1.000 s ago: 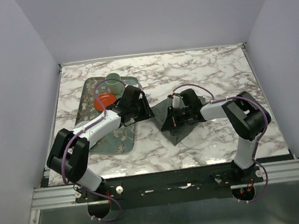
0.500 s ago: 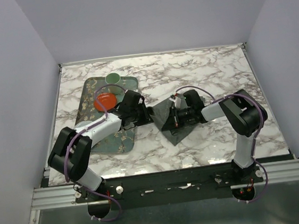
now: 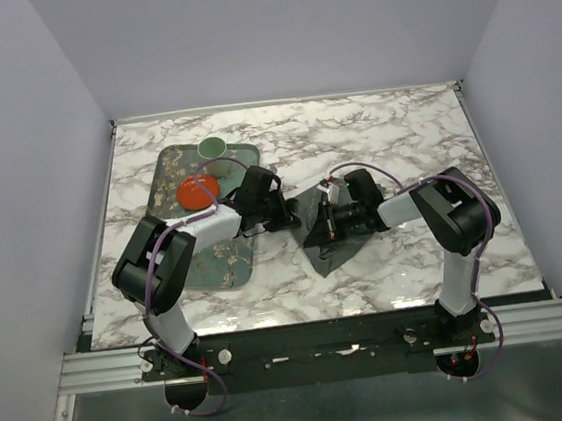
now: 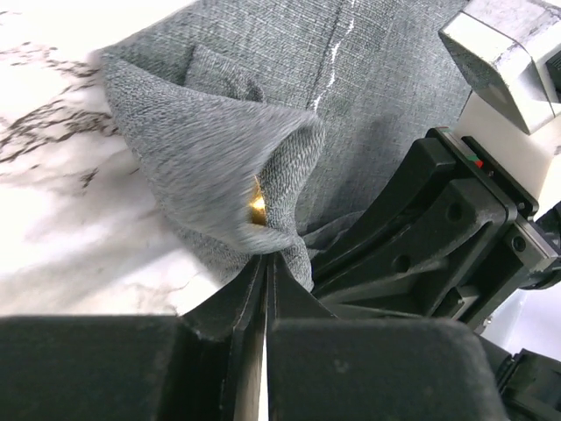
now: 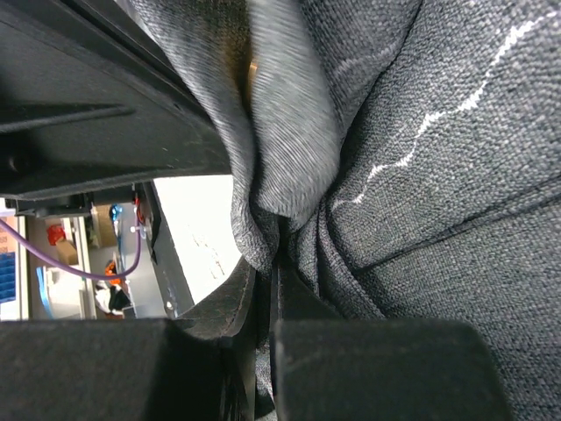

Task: Fold the napkin, place the utensils inside, and roll it up
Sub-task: Roll the napkin with the utensil

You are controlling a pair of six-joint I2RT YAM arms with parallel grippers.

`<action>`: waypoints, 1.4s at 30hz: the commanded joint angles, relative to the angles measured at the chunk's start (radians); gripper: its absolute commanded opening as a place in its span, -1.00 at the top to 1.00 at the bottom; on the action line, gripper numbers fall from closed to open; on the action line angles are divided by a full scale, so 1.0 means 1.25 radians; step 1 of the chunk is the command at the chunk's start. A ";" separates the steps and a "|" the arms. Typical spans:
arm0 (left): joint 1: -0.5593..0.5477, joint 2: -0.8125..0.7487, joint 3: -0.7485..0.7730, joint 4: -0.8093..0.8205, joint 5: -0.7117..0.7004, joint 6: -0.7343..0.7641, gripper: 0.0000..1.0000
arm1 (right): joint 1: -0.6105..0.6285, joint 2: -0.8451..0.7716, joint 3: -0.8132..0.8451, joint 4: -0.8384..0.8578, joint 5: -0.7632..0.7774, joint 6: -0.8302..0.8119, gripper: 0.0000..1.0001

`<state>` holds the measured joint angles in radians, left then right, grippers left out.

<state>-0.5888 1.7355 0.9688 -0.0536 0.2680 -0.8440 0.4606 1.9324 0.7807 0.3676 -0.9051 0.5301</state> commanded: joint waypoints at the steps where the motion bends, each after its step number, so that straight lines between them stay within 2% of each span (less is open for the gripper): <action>1: 0.003 0.041 0.002 0.038 0.015 -0.024 0.80 | 0.013 0.058 -0.032 -0.176 0.098 -0.061 0.99; 10: 0.002 0.071 0.003 0.067 0.014 -0.030 0.81 | 0.012 0.050 -0.023 -0.209 0.120 -0.077 0.99; 13: -0.003 0.040 -0.006 0.064 0.009 -0.021 0.81 | 0.012 0.045 -0.011 -0.240 0.136 -0.093 0.99; 18: -0.012 -0.023 -0.014 0.017 -0.019 0.005 0.64 | 0.011 0.047 0.004 -0.256 0.142 -0.100 0.99; 20: -0.014 -0.018 -0.014 0.023 -0.008 -0.005 0.65 | 0.008 0.046 0.009 -0.260 0.142 -0.103 0.99; 24: -0.012 0.019 -0.014 0.056 0.015 -0.034 0.74 | 0.005 0.035 0.010 -0.266 0.146 -0.105 0.99; 34: -0.014 0.095 0.018 0.087 0.013 -0.035 0.80 | 0.002 0.041 0.022 -0.281 0.140 -0.114 0.99; 38: -0.014 0.120 0.013 0.069 -0.004 -0.048 0.91 | 0.003 0.035 0.033 -0.290 0.150 -0.127 0.99; 39: -0.012 0.125 0.012 0.057 -0.026 -0.052 1.00 | 0.002 0.032 0.036 -0.318 0.162 -0.132 0.98; 42: -0.011 0.149 -0.001 0.022 -0.051 -0.064 1.00 | 0.002 0.004 0.055 -0.377 0.199 -0.158 0.90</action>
<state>-0.6106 1.8545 0.9909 0.0757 0.3035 -0.9115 0.4629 1.9240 0.8658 0.1516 -0.8783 0.4435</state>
